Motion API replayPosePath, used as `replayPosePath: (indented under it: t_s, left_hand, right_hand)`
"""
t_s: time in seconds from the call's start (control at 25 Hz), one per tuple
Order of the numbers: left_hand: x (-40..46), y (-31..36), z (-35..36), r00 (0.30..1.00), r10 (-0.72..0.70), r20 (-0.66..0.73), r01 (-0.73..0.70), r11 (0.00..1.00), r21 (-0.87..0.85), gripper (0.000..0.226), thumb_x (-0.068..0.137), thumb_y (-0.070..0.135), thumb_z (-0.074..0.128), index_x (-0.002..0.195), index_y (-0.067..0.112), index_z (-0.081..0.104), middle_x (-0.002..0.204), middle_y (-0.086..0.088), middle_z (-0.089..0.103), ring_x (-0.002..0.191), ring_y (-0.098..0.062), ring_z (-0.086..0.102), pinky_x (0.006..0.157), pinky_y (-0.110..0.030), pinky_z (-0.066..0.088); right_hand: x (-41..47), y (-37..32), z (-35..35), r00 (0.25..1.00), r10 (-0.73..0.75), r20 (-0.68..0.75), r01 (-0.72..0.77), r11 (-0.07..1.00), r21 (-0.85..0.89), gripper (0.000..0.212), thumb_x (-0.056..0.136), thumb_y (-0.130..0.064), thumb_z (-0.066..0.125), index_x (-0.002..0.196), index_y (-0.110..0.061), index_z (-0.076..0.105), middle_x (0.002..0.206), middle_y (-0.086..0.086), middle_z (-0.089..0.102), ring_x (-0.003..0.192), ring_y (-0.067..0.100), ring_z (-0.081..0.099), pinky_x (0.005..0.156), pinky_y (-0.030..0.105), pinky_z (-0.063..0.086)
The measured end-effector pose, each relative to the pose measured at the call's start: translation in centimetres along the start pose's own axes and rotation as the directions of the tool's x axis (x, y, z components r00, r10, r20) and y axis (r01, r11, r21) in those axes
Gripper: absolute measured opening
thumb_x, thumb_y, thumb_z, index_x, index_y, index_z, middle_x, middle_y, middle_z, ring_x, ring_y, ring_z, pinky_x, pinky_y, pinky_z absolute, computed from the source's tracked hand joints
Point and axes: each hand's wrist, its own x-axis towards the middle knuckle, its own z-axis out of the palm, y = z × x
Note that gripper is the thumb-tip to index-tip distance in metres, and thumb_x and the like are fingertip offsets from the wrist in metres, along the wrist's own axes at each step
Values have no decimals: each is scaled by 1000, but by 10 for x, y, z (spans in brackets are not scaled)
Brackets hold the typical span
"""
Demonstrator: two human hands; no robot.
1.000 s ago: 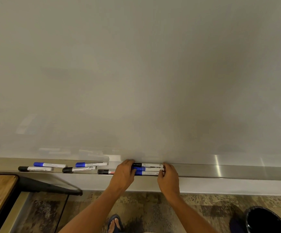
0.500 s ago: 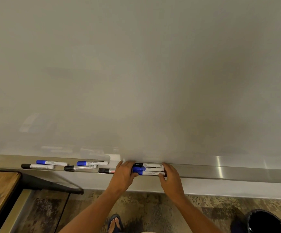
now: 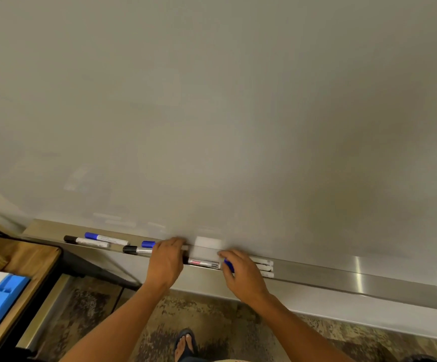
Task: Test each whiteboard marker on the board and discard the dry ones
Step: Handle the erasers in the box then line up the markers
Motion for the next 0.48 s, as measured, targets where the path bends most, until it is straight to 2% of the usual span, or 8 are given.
replayPosePath:
  t_s: [0.16,0.36,0.48]
  left_hand:
    - [-5,-33,-12,996,-73,-46,76,996,54,36,74,-6,71,103,16,71,94,-2,73,84,-23,66,83,-37,57]
    - [-12,-63,-23,979,-197,-61,197,980,1,19,86,12,70,104,18,69,98,0,70,87,-17,63,86,-33,55]
    - [-18,-83,-22,977,-207,-51,208,978,14,17,91,27,66,108,21,67,103,3,67,91,-14,61,88,-30,53]
  right_hand:
    - [22,-23,20,982,-62,177,75,995,-69,35,102,-25,51,136,-20,59,131,-4,60,121,12,54,104,24,43]
    - [42,-38,45,951,-113,289,184,956,-230,29,103,-26,49,126,-17,64,123,2,62,113,19,53,98,33,47]
    - [51,-41,54,947,-71,312,168,941,-296,29,102,-29,52,124,-15,64,123,4,61,112,20,52,99,32,45]
